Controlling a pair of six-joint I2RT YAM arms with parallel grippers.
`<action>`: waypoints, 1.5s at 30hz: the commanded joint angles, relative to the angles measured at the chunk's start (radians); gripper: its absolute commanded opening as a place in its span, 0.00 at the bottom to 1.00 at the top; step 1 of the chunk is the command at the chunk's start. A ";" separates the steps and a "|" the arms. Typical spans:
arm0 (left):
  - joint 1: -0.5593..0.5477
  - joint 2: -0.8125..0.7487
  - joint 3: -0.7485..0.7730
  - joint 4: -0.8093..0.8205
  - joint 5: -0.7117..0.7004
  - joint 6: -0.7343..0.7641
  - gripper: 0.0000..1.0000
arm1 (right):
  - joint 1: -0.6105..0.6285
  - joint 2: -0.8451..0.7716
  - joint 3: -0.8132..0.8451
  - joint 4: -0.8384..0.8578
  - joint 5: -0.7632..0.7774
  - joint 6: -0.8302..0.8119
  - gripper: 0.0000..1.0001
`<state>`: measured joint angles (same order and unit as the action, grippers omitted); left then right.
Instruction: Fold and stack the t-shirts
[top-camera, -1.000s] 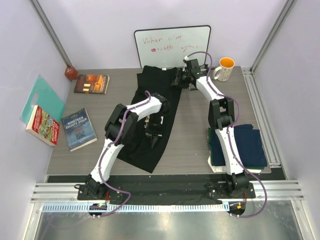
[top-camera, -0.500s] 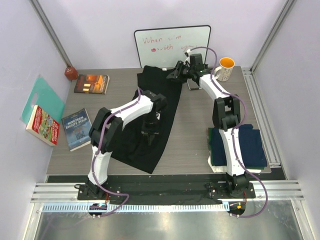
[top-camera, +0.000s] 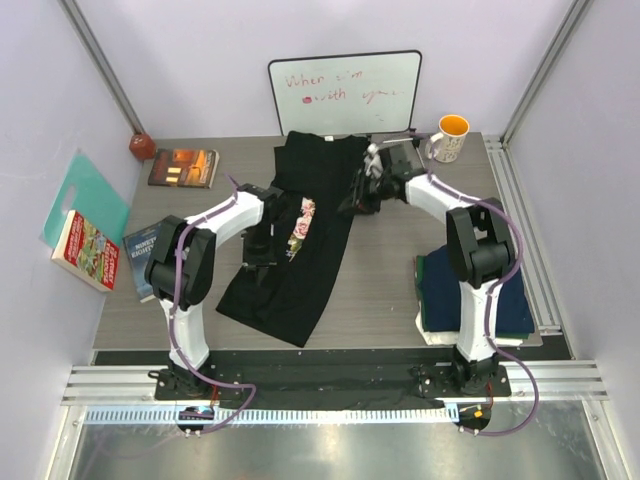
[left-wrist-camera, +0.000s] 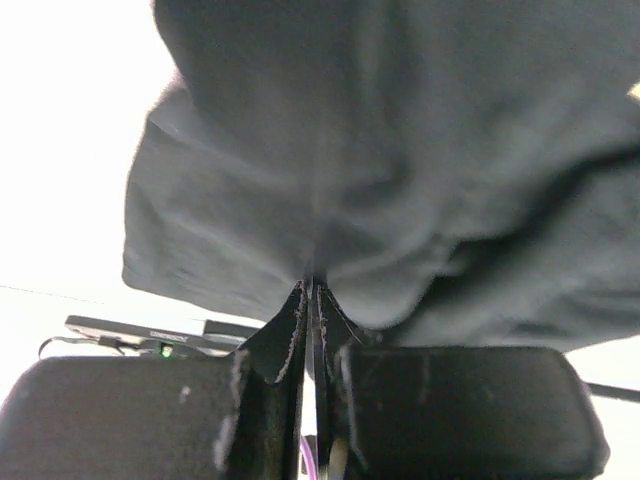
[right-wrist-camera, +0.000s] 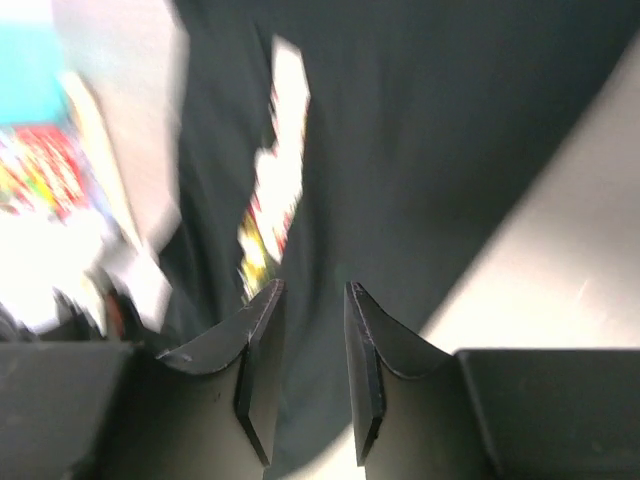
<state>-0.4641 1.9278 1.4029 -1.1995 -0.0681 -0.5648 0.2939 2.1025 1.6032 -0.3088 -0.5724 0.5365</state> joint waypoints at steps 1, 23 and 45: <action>-0.008 0.013 -0.008 0.080 -0.015 0.040 0.04 | 0.167 -0.137 -0.150 -0.134 0.044 -0.119 0.35; -0.065 -0.019 -0.314 0.178 0.212 0.051 0.00 | 0.286 -0.047 -0.187 -0.450 0.261 -0.230 0.33; -0.105 -0.030 0.011 0.164 0.027 0.032 0.04 | 0.143 -0.130 0.099 -0.541 0.339 -0.221 0.38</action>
<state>-0.6056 1.9812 1.3670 -1.1038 0.0669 -0.5171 0.4461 2.0117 1.5692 -0.8513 -0.2554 0.3347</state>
